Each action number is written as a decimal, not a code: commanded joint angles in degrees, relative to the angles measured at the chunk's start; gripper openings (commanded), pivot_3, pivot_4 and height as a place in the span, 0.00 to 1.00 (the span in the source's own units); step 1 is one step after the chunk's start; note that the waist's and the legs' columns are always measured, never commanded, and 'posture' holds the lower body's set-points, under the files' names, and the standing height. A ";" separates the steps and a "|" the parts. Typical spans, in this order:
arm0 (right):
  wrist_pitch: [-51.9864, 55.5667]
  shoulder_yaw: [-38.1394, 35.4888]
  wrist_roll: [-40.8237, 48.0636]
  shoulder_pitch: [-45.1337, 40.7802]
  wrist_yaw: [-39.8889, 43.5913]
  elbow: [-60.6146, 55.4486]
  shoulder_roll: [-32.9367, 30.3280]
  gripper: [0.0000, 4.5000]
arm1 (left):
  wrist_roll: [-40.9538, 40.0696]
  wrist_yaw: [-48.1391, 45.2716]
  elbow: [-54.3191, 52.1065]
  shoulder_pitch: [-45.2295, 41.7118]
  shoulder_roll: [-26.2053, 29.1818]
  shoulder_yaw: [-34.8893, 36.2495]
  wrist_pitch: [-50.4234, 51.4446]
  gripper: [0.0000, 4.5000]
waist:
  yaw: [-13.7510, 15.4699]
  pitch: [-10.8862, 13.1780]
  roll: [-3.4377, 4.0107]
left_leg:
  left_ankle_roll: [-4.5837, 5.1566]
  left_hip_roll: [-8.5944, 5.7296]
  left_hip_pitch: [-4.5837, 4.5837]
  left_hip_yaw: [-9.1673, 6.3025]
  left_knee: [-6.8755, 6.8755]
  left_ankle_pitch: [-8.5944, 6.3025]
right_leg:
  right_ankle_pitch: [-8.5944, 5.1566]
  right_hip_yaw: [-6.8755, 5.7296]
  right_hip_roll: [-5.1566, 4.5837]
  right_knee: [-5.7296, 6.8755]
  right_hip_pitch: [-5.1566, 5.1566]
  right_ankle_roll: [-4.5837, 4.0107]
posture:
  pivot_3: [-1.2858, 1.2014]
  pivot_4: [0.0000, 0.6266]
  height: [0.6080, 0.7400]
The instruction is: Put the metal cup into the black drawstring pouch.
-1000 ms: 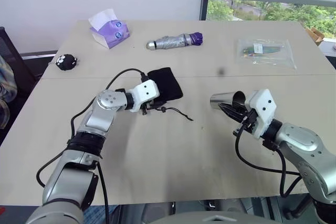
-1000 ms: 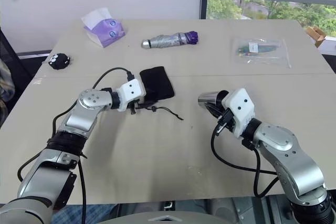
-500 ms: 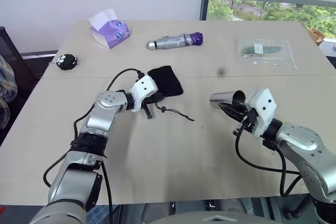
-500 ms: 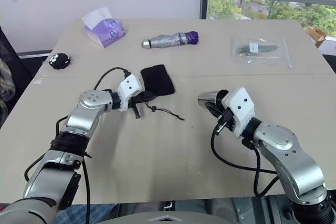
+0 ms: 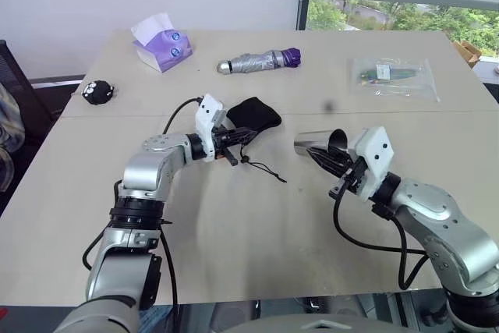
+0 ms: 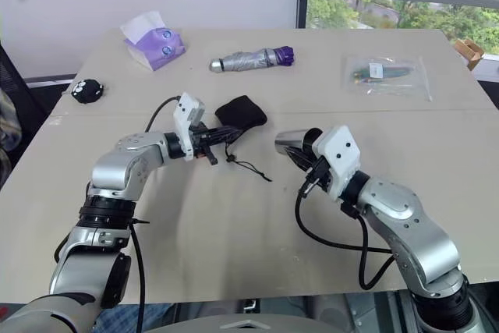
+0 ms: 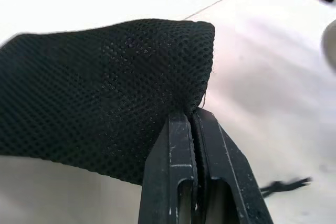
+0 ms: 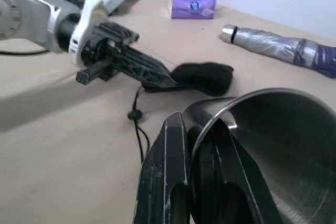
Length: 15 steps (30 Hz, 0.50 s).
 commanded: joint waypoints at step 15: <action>-1.91 0.78 -1.12 -1.86 0.34 -0.14 1.26 0.00 | -6.08 2.33 -6.10 2.88 1.48 2.41 5.99 0.99 | -0.07 0.00 0.00 | -0.01 0.00 0.01 0.00 0.00 0.01 | 0.00 0.01 -0.01 0.00 0.00 -0.02 | 0.52 0.24 1.00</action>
